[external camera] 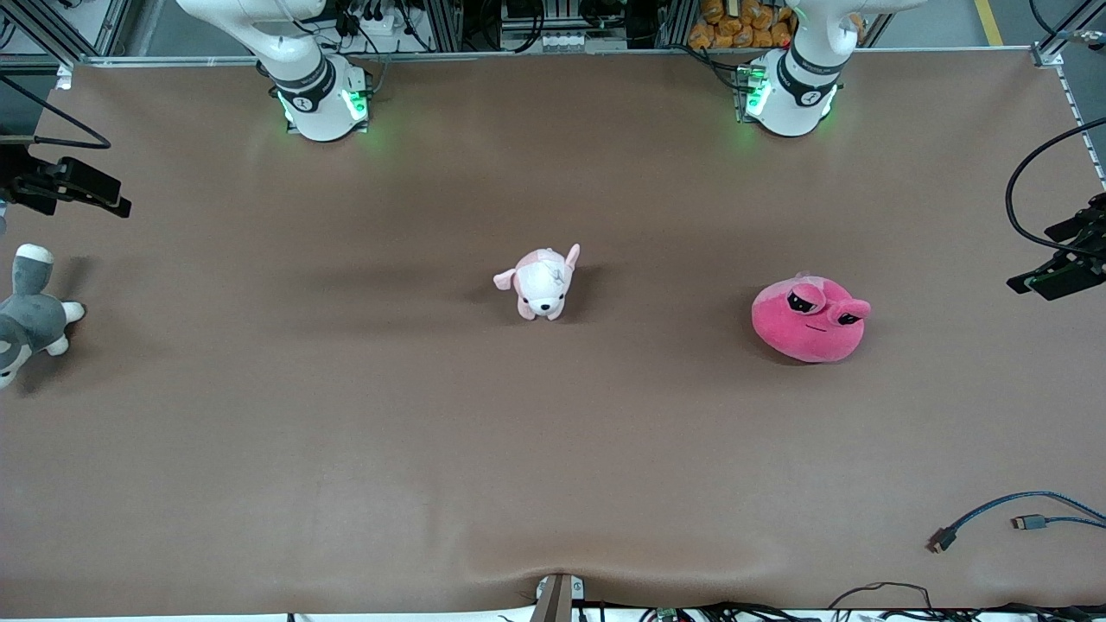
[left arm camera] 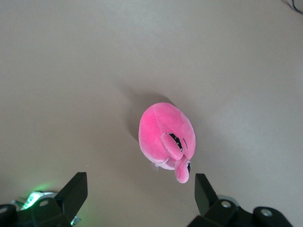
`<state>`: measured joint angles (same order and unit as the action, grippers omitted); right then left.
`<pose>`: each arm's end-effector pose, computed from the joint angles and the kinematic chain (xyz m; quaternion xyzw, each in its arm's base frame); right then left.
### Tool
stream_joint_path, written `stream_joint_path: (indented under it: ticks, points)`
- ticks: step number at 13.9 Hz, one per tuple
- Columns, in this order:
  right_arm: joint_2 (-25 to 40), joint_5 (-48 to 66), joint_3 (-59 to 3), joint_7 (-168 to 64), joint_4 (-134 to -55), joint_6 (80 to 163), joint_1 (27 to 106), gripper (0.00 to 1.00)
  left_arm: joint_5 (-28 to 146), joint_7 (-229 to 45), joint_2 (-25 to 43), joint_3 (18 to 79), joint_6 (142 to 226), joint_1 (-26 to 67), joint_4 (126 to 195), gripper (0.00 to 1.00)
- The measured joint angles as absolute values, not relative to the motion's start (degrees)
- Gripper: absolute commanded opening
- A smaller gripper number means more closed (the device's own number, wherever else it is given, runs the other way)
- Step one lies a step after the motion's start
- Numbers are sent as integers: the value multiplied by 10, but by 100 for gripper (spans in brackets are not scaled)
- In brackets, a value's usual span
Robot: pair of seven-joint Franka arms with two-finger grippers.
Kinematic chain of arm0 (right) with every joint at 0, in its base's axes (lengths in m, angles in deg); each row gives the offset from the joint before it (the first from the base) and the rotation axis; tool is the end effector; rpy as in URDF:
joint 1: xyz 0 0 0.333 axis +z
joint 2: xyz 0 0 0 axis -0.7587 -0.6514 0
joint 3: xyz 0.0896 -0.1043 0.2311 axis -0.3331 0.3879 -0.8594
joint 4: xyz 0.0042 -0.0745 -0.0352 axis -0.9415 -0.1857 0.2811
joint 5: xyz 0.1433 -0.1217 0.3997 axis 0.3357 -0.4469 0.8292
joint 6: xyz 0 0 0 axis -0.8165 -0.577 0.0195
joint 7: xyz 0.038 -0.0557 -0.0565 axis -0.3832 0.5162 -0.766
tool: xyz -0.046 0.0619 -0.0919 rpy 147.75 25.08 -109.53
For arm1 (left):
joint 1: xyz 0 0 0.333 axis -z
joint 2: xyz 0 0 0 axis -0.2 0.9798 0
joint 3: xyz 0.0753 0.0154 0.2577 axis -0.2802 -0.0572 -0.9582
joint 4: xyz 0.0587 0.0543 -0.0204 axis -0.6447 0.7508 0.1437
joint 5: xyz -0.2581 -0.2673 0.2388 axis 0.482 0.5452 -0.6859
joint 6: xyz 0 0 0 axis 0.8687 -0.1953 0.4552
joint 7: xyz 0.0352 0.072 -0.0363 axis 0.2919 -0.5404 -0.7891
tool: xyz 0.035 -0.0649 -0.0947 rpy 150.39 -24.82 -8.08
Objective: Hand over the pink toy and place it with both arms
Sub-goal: 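Move the left gripper toward the round pink plush, then lower the left gripper onto the pink plush while the right gripper advances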
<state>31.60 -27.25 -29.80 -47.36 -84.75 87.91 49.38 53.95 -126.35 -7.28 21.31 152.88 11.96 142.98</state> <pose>0.5832 -0.0340 0.5748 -0.9983 0.0269 0.0505 0.0103 0.6309 0.0788 0.5269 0.9073 0.4168 -0.0556 0.0055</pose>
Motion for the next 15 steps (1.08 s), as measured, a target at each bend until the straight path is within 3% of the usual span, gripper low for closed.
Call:
stream_joint_path:
  ticks: [15]
  points:
    - [279, -261, -300, -295, -848, 943, 555, 100, 630, -1595, -19, 220, 1527, 115, 1442, 100]
